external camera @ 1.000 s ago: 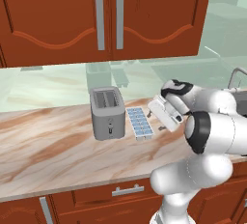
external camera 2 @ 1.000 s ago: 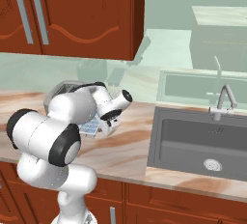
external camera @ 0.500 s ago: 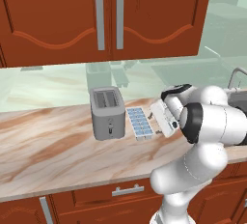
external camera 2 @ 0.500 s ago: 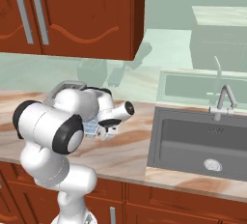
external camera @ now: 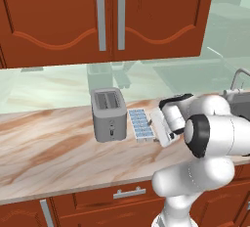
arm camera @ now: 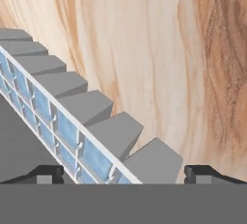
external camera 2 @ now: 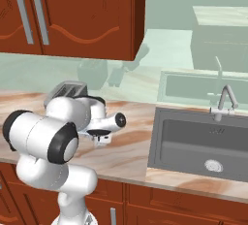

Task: The ice cube tray has been filled with water. Take the tray and place it in the freezer to make ice. Close the freezer door after placing the tray.

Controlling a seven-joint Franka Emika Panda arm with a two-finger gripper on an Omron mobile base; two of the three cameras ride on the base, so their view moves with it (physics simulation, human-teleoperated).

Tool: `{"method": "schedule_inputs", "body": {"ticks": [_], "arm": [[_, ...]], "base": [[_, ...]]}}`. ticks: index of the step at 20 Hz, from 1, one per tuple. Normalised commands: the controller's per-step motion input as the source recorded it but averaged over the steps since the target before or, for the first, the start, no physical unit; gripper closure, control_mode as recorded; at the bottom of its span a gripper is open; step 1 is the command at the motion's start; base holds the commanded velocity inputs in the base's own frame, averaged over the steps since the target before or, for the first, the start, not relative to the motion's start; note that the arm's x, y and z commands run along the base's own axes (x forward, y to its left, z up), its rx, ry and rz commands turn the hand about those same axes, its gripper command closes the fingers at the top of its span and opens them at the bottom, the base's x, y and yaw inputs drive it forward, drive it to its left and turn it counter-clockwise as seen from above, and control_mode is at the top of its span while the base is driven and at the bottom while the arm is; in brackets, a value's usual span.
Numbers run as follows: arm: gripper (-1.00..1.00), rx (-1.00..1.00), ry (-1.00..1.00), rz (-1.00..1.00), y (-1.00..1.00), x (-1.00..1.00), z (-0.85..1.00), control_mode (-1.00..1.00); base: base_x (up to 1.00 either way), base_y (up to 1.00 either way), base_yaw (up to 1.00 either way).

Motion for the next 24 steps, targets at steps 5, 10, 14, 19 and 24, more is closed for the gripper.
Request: {"method": "schedule_inputs", "body": {"ticks": [5,10,14,19,24], "arm": [[-1.0,0.0,-0.08,0.0,0.0,-0.01,-0.26,-1.0],[-1.0,0.0,-0.03,0.0,-0.02,0.01,-0.32,-1.0],[-1.0,0.0,-0.05,0.0,-0.04,0.03,-0.35,-1.0],[-1.0,0.0,-0.04,0.04,0.0,-0.1,-0.53,-1.0],[-1.0,0.0,-0.12,0.14,0.05,-0.23,-0.54,-1.0]], "base": [[0.0,0.0,0.0],[0.0,0.0,0.0],[0.0,0.0,0.0],[0.0,0.0,0.0],[0.0,0.0,0.0]]}}
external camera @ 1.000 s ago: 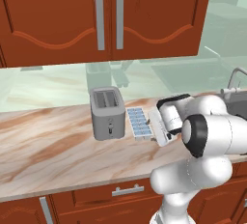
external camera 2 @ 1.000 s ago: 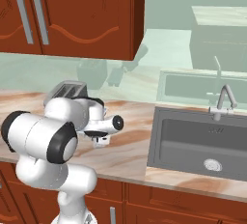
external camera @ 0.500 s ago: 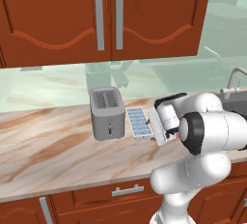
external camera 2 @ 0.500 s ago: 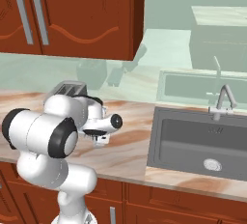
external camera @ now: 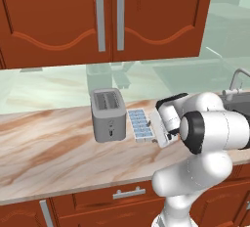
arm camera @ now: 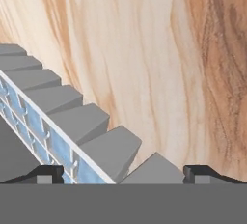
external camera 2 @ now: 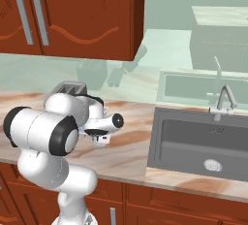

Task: The ice cube tray has been filled with water. Take the tray and place it in the freezer to make ice. Close the freezer door after placing the tray.

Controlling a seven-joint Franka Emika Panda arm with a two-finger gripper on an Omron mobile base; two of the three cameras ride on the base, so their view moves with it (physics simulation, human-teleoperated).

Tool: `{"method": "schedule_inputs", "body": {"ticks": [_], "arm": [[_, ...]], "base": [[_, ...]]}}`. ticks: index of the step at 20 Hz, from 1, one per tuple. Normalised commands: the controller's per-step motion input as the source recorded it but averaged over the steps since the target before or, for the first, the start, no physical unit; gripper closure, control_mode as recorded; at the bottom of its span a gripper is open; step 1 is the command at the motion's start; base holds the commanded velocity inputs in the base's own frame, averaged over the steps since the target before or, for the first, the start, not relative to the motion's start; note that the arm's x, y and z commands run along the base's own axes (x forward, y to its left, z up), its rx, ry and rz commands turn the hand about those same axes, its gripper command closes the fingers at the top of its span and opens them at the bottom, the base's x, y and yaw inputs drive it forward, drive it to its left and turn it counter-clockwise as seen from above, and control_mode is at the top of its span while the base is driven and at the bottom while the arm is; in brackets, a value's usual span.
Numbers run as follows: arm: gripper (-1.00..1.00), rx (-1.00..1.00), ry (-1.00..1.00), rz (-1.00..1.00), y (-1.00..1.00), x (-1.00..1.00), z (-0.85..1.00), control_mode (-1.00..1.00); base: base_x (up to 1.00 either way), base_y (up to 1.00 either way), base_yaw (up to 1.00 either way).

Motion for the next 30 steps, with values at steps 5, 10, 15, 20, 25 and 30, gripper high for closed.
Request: {"method": "schedule_inputs", "body": {"ticks": [5,10,15,20,25,30], "arm": [[-1.0,0.0,-0.2,0.27,0.0,-0.1,-0.52,-1.0],[1.0,-0.05,-0.19,0.29,0.2,0.0,-0.66,-1.0],[1.0,-0.05,-0.06,0.2,0.24,0.03,-0.7,-1.0],[1.0,0.0,-0.12,0.07,0.0,0.01,-0.4,-1.0],[1.0,0.08,-0.27,0.0,-0.06,-0.22,0.04,-1.0],[1.0,0.2,-0.31,0.0,-0.13,-0.18,0.25,-1.0]], "base": [[0.0,0.0,0.0],[0.0,0.0,0.0],[0.0,0.0,0.0],[0.0,0.0,0.0],[0.0,0.0,0.0],[0.0,0.0,0.0]]}}
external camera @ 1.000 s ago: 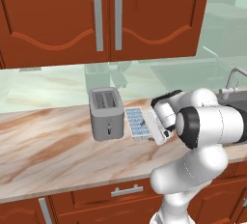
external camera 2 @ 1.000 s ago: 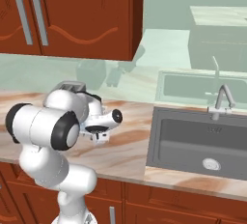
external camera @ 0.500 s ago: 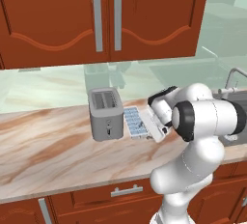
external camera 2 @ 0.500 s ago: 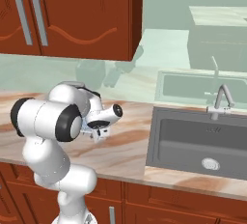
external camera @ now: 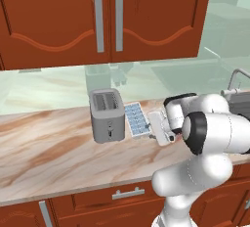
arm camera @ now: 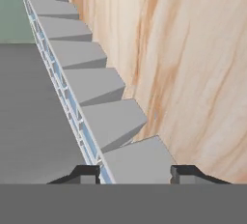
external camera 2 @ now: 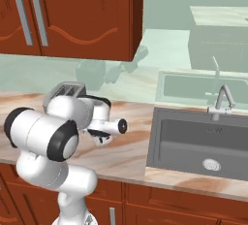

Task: The ice cube tray has been filled with water. Take the tray and place it in the freezer to make ice. Close the freezer door after placing the tray.

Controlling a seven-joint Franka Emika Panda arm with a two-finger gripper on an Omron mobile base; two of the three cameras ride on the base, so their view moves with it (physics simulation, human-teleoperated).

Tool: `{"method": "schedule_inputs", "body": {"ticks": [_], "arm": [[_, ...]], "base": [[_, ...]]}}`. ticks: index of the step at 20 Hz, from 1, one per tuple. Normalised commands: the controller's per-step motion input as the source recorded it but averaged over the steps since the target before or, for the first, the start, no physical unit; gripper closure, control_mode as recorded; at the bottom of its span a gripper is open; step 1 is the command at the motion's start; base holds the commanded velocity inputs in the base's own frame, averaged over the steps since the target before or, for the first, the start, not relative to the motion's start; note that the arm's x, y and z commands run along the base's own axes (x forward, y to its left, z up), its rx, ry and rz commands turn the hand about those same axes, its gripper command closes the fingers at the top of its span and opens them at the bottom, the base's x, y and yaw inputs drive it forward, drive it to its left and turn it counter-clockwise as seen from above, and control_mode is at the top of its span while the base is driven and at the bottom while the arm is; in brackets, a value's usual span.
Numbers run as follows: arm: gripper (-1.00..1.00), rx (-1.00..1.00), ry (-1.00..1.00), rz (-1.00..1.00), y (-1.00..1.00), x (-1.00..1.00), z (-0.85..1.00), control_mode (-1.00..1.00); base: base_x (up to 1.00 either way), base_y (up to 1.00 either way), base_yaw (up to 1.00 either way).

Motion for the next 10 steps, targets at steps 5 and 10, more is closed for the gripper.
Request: {"method": "schedule_inputs", "body": {"ticks": [5,10], "arm": [[1.0,0.26,-0.16,0.0,-0.22,-0.03,0.26,-1.0],[1.0,0.3,-0.05,0.0,-0.25,0.0,0.27,-1.0]], "base": [[0.0,0.0,0.0],[0.0,0.0,0.0]]}}
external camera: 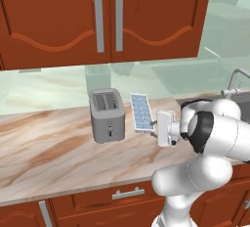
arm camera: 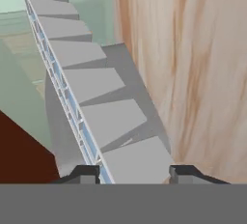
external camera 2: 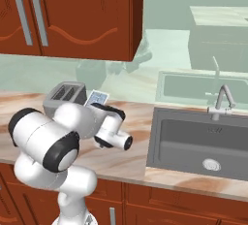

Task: The ice cube tray has been filled with water. Take the tray and place it in the freezer to make ice. Close the freezer door after placing the tray.

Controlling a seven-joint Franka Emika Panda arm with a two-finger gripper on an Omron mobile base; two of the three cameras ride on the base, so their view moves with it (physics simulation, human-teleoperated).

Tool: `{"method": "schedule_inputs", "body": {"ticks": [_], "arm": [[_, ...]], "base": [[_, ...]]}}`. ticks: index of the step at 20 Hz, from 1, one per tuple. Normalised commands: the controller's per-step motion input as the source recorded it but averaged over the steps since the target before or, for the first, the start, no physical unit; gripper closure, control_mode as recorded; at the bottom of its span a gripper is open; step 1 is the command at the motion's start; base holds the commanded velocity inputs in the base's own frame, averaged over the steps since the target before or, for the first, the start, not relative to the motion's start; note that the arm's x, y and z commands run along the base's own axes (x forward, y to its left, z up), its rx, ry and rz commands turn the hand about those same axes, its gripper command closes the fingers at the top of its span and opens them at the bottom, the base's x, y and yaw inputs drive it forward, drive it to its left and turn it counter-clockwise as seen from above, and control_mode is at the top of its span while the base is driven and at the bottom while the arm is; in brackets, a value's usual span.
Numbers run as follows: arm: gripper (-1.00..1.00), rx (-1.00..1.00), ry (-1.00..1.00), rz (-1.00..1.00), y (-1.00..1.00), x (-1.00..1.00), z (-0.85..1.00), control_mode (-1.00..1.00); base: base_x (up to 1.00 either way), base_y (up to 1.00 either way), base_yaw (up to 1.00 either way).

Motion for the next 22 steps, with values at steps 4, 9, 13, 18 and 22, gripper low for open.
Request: {"method": "schedule_inputs", "body": {"ticks": [4,9,13,18,22], "arm": [[1.0,0.24,-0.04,0.0,-0.26,-0.04,0.51,-1.0],[1.0,0.13,0.02,0.0,-0.24,-0.32,0.96,-1.0],[1.0,0.01,0.08,0.0,-0.05,-0.59,0.95,-1.0],[1.0,-0.1,0.12,0.0,0.0,-0.81,0.63,-1.0],[1.0,-0.21,0.16,0.0,0.0,-0.81,0.39,-1.0]], "base": [[0.0,0.0,0.0],[0.0,0.0,0.0],[0.0,0.0,0.0],[0.0,0.0,0.0],[0.0,0.0,0.0]]}}
